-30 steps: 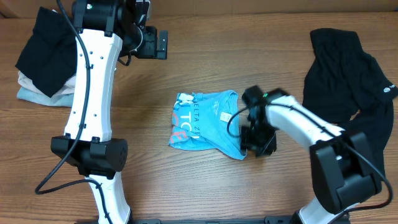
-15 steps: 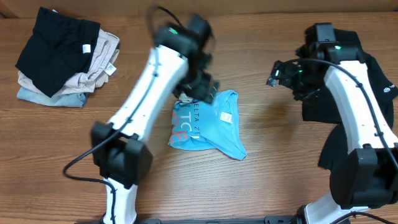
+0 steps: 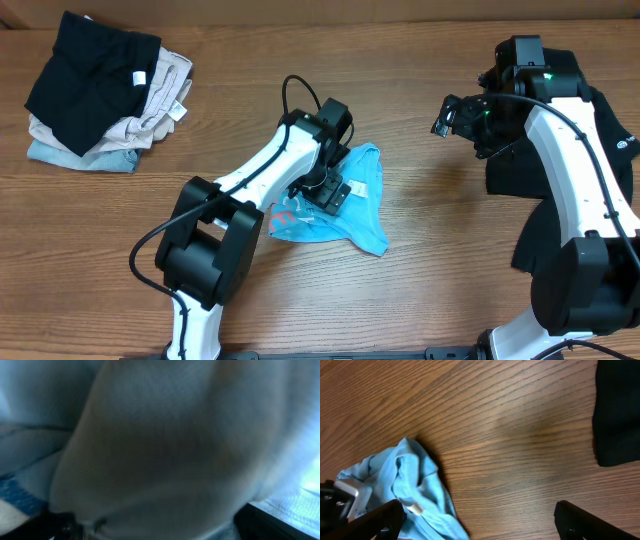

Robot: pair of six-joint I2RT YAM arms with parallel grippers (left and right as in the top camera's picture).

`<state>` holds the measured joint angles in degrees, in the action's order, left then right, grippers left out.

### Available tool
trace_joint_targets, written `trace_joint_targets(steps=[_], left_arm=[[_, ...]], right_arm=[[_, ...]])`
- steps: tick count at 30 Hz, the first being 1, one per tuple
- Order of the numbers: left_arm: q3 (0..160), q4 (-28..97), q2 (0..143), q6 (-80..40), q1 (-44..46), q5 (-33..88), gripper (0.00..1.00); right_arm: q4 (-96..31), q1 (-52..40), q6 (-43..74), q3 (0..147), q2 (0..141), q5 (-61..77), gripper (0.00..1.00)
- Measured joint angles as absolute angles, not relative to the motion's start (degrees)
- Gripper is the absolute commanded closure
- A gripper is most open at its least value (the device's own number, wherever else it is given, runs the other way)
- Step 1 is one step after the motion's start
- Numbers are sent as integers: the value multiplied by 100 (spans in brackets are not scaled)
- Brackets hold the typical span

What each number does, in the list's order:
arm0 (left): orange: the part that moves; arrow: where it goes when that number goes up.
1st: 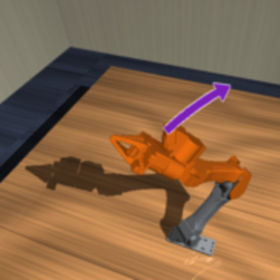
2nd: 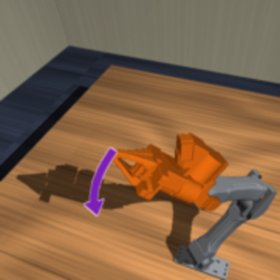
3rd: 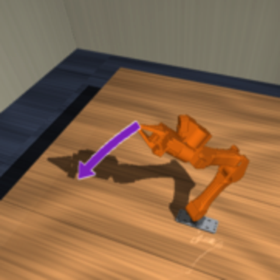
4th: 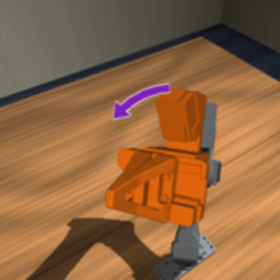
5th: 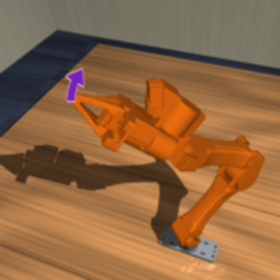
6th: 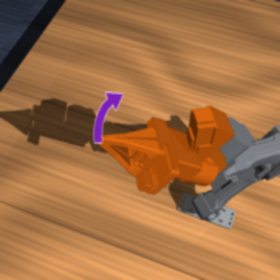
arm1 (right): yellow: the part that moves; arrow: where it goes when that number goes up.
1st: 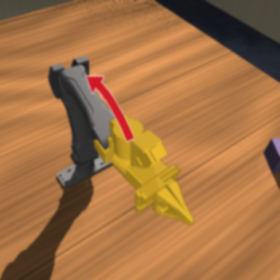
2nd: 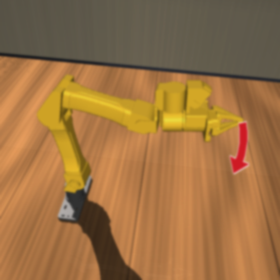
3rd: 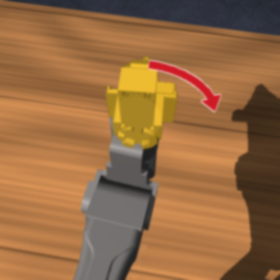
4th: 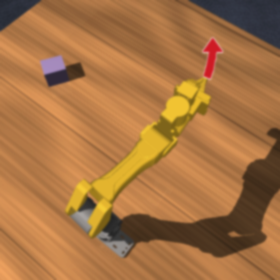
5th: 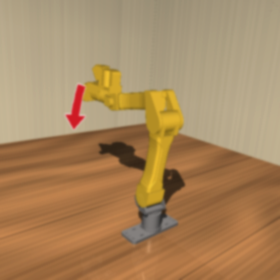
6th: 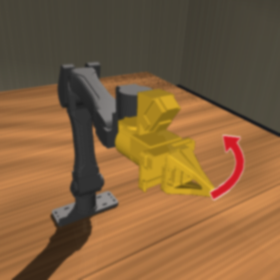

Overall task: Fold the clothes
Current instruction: 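Grasp the folded blue shirt with the left gripper and lift it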

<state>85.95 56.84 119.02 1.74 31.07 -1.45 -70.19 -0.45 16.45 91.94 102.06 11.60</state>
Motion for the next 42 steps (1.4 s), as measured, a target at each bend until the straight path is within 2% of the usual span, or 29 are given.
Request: trace_joint_targets(steps=[8,14,17,22,27,33,38,42], left_arm=[[8154,5168,11751,421,3011,-1835,0],[8193,4248,11887,1179,2477,-3492,0],[8578,4261,12046,1522,2335,-3833,0],[9963,5231,12116,1684,2515,-3354,0],[10912,6173,12016,1444,2829,-1691,0],[10591,6106,11992,397,3013,-622,0],[9904,5730,12007,-598,2987,-764,0],[9360,5271,12014,-937,2945,-913,0]], right_arm=[[-7011,-45,1645,9194,10206,1155,0],[-7008,-45,1645,9194,10206,1155,0],[-7011,-45,1645,9194,10206,1157,0],[-7013,-45,1645,9194,10206,1155,0],[-7008,-45,1645,9194,10206,1155,0],[-7063,-45,1557,9194,10206,1111,0],[-7100,-45,1505,9194,10206,1004,0],[-7102,-45,1492,9194,10206,980,0]])
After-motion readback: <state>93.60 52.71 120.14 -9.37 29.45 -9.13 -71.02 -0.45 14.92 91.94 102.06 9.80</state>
